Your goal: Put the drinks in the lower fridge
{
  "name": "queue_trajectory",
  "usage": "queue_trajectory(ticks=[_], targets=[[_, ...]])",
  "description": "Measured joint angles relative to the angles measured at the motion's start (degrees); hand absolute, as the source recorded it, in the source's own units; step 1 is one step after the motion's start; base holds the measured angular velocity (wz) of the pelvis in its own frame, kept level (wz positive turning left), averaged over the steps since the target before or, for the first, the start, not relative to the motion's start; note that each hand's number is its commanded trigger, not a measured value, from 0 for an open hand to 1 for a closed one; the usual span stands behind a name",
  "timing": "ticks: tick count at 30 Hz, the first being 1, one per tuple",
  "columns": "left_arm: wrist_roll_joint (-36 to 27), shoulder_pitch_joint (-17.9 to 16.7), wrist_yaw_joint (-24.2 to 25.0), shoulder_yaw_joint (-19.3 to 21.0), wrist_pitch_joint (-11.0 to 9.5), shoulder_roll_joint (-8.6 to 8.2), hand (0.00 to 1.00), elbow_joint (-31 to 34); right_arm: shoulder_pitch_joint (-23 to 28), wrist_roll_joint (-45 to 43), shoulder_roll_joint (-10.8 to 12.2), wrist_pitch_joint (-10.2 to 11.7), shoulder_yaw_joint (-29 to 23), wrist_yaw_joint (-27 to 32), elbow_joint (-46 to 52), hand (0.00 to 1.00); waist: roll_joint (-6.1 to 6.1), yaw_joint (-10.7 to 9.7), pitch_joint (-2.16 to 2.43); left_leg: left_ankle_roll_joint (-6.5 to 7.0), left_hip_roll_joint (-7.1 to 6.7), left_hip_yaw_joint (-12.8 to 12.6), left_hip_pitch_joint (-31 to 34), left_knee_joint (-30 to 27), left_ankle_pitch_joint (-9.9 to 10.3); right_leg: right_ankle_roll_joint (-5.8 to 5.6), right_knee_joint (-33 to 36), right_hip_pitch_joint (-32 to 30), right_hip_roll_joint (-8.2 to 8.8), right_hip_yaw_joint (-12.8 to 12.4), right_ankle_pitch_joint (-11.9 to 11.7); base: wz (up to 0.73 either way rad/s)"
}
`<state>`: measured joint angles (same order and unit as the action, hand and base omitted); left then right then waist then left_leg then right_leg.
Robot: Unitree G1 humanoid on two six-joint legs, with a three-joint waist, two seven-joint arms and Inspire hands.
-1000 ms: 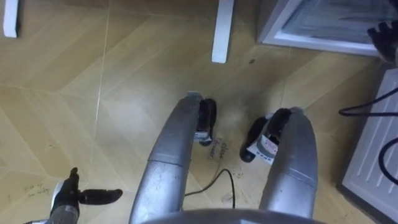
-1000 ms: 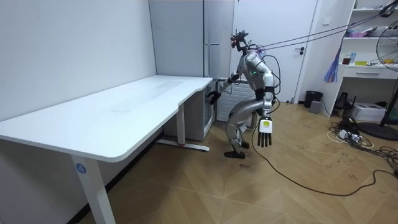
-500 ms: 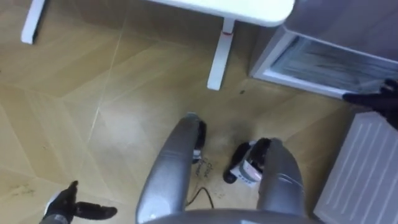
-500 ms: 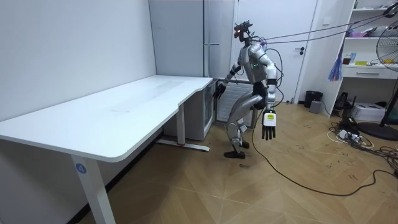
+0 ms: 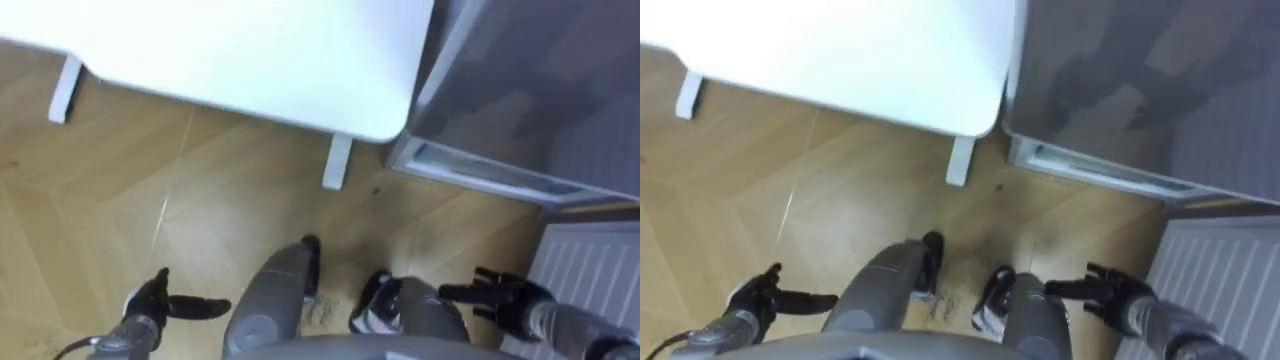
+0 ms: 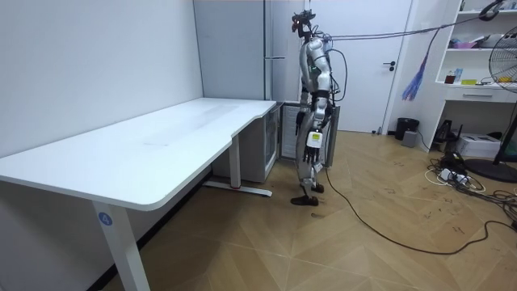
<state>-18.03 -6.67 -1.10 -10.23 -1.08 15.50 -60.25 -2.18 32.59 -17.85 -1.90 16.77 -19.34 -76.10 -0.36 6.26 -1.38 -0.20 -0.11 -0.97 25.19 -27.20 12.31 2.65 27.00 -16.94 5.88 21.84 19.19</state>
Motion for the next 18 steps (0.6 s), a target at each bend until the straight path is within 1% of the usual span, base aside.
queue_trajectory(ticks=[1, 2, 3, 4, 5, 6, 7, 8, 9, 10, 11, 14, 16, 18], targets=[[0.00, 0.00, -0.07, 0.00, -0.30, -0.23, 0.00, -0.05, 0.46, -0.53, 0.76, 0.05, 0.10, 0.78, -0.02, 0.00, -0.36, -0.16, 0.20, -0.01, 0.13, -0.56, -2.59, 1.82, -0.08, -0.15, -2.57, 2.59, -0.36, 0.11, -0.72, -0.15], [0.07, 0.00, -0.39, 0.02, -0.33, -0.35, 0.00, -0.05, 0.79, -0.64, 1.16, 0.05, 0.00, 1.34, 0.00, 0.00, -0.49, -0.52, 0.33, -0.06, 0.12, -0.62, -3.88, 2.79, -0.12, -0.34, -3.69, 3.96, -0.59, 0.13, -0.98, -0.07], [0.17, -0.09, -1.41, 0.35, -0.44, -0.81, 0.00, 0.08, 1.72, -0.73, 1.85, 0.16, -0.10, 1.97, 0.07, 0.00, -0.83, -1.32, 0.64, -0.08, -0.03, -0.63, -6.32, 4.49, -0.19, -0.75, -5.62, 6.53, -0.98, 0.14, -1.44, 0.03], [0.18, -0.38, -2.39, 1.16, -0.49, -1.70, 0.00, 0.17, 2.48, -0.75, 2.29, 0.12, -0.25, 2.39, 0.23, 0.00, -1.10, -1.47, 0.72, -0.07, -0.21, -0.96, -8.89, 6.15, -0.20, -1.11, -7.32, 8.78, -1.14, 0.14, -1.75, 0.00], [0.21, -0.64, -2.73, 1.27, -0.48, -2.13, 0.00, 0.28, 2.85, -0.76, 2.45, 0.07, -0.35, 2.59, 0.32, 0.00, -1.20, -1.45, 0.77, -0.07, -0.30, -1.22, -9.96, 6.83, -0.20, -1.24, -7.88, 9.72, -1.40, 0.11, -1.85, -0.09], [0.30, -1.16, -2.92, 1.60, -0.45, -3.10, 0.00, 0.75, 3.68, -0.93, 2.82, 0.08, -0.90, 3.11, 0.53, 0.00, -1.34, -1.55, 1.19, -0.07, -0.46, -1.40, -11.76, 8.01, -0.20, -1.56, -9.15, 11.46, -1.52, -0.07, -2.19, -0.09], [0.38, -1.68, -2.90, 2.59, -0.47, -3.81, 0.00, 1.32, 4.42, -1.16, 3.50, 0.01, -2.35, 3.55, 0.52, 0.00, -1.47, -1.86, 1.35, -0.07, -0.53, -1.40, -13.69, 9.33, -0.20, -1.87, -10.75, 13.59, -1.83, -0.30, -2.71, -0.07], [0.82, -2.02, -2.88, 2.93, -0.47, -3.92, 0.00, 1.44, 4.88, -1.31, 3.87, 0.02, -2.94, 3.73, 0.53, 0.00, -1.54, -1.93, 1.35, -0.06, -0.53, -1.37, -14.97, 10.17, -0.21, -1.98, -11.67, 14.76, -2.07, -0.66, -3.01, -0.07], [0.89, -2.79, -2.89, 3.54, -0.44, -3.94, 0.00, 1.77, 5.87, -1.29, 4.63, 0.06, -3.85, 3.94, 0.56, 0.00, -1.91, -2.32, 1.32, -0.06, -0.58, -1.43, -17.42, 11.46, -0.21, -2.19, -13.26, 16.73, -2.37, -1.32, -3.41, -0.06], [1.41, -3.31, -2.95, 3.79, -0.43, -3.96, 0.00, 1.95, 6.54, -1.27, 5.15, 0.08, -4.57, 4.25, 0.65, 0.00, -2.11, -2.67, 1.34, -0.06, -0.66, -1.45, -18.86, 11.81, -0.21, -2.29, -14.60, 18.61, -2.54, -1.37, -3.78, -0.06], [1.57, -3.42, -2.94, 3.78, -0.40, -3.97, 0.00, 2.00, 6.75, -1.27, 5.30, 0.09, -4.68, 4.38, 0.77, 0.00, -2.17, -2.78, 1.31, -0.06, -0.66, -1.48, -19.36, 11.83, -0.21, -2.37, -14.90, 19.17, -2.57, -1.49, -3.96, -0.10], [3.13, -3.84, -2.78, 4.31, -0.35, -3.98, 0.00, 2.42, 6.95, -1.77, 5.46, 0.01, -4.64, 5.00, 1.71, 0.00, -2.49, -2.85, 1.25, -0.06, -0.60, -1.79, -21.31, 12.50, -0.20, -2.41, -15.64, 20.62, -2.72, -2.89, -4.29, -0.23], [5.42, -3.98, -2.15, 5.89, -0.06, -4.25, 0.00, 2.42, 6.99, -2.97, 5.73, -0.06, -4.93, 5.53, 1.72, 0.00, -2.63, -2.94, 1.05, -0.06, -0.56, -1.96, -23.06, 13.07, -0.19, -2.41, -15.69, 21.85, -2.76, -3.68, -4.29, -0.18], [6.51, -4.17, -2.01, 6.18, 0.17, -4.32, 0.00, 2.40, 7.01, -3.73, 5.85, -0.14, -5.20, 5.63, 1.72, 0.00, -2.69, -2.96, 1.02, -0.07, -0.56, -2.01, -24.48, 13.72, -0.18, -2.41, -16.09, 22.87, -2.86, -4.67, -4.30, -0.18]])
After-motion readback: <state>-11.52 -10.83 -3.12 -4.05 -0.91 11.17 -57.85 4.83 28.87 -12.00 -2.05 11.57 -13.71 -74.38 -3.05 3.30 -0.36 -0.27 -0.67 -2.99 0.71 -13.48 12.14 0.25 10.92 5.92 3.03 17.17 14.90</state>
